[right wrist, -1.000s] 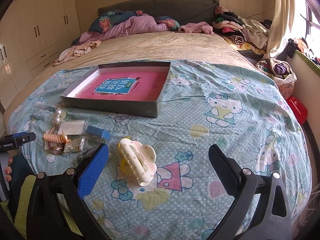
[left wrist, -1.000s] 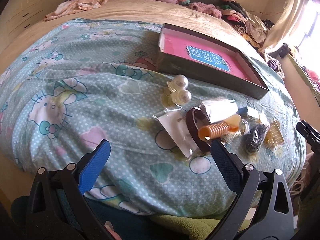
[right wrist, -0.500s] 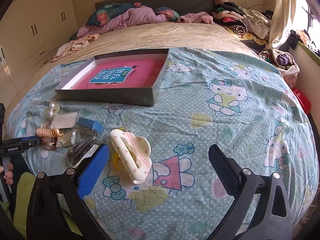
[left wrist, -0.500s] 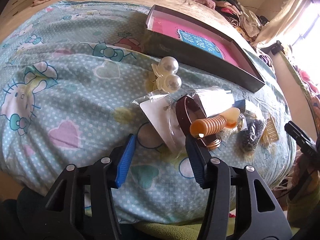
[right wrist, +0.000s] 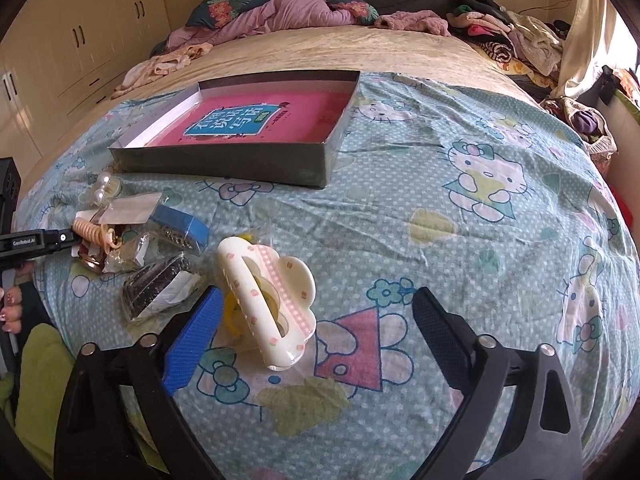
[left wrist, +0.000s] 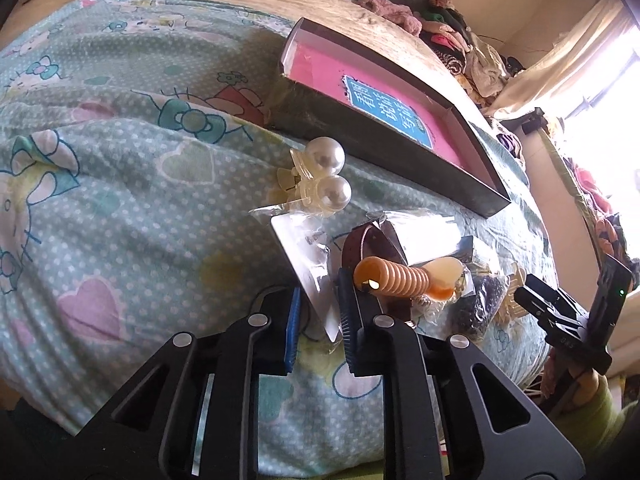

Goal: Organize jewelry
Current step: 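Grasp the bagged white earring card with left tool while right tool grasps the white-pink claw clip, then carry both items into the grey box and open both tools to release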

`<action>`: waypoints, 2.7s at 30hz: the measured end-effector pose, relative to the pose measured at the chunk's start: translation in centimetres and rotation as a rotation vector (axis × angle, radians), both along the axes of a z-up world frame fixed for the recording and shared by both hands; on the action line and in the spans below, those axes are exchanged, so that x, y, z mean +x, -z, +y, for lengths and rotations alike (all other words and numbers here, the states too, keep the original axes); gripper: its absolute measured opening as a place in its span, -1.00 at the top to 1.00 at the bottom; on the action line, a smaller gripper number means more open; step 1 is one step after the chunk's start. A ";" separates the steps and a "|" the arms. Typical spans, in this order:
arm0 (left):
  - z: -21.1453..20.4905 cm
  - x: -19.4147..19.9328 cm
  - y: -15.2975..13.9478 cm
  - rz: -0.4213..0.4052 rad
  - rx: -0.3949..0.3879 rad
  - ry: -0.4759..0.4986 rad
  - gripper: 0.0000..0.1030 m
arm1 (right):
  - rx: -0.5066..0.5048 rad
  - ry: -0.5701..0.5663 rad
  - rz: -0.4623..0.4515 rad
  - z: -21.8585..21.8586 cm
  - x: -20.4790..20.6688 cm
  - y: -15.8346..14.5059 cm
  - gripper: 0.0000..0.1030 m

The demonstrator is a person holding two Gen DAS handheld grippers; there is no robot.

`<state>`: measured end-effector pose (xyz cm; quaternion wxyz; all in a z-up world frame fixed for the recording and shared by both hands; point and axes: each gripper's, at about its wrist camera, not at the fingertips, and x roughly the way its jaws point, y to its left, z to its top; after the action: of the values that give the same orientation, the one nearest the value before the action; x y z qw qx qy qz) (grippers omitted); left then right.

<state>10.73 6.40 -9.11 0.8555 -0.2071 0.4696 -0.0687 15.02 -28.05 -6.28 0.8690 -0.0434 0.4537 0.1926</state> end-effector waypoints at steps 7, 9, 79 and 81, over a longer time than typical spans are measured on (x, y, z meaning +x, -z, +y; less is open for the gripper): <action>0.3 -0.7 -1.5 -0.039 0.025 -0.004 0.86 | 0.081 -0.072 0.060 0.8 1.2 1.0 0.31; 0.5 -0.9 -2.1 -0.054 0.030 -0.009 0.86 | 0.084 -0.072 0.035 0.7 1.2 0.4 0.31; -2.9 14.1 -2.5 -0.080 0.158 0.070 0.84 | 0.119 -0.021 -0.029 7.0 15.0 -0.6 0.16; -2.9 14.0 -2.6 -0.080 0.160 0.071 0.84 | 0.131 -0.019 -0.051 6.7 14.4 -1.2 -0.02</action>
<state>24.75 3.52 -6.53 0.8844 -0.1184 0.4462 -0.0693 29.46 -21.31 -5.08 0.8793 0.0047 0.4176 0.2290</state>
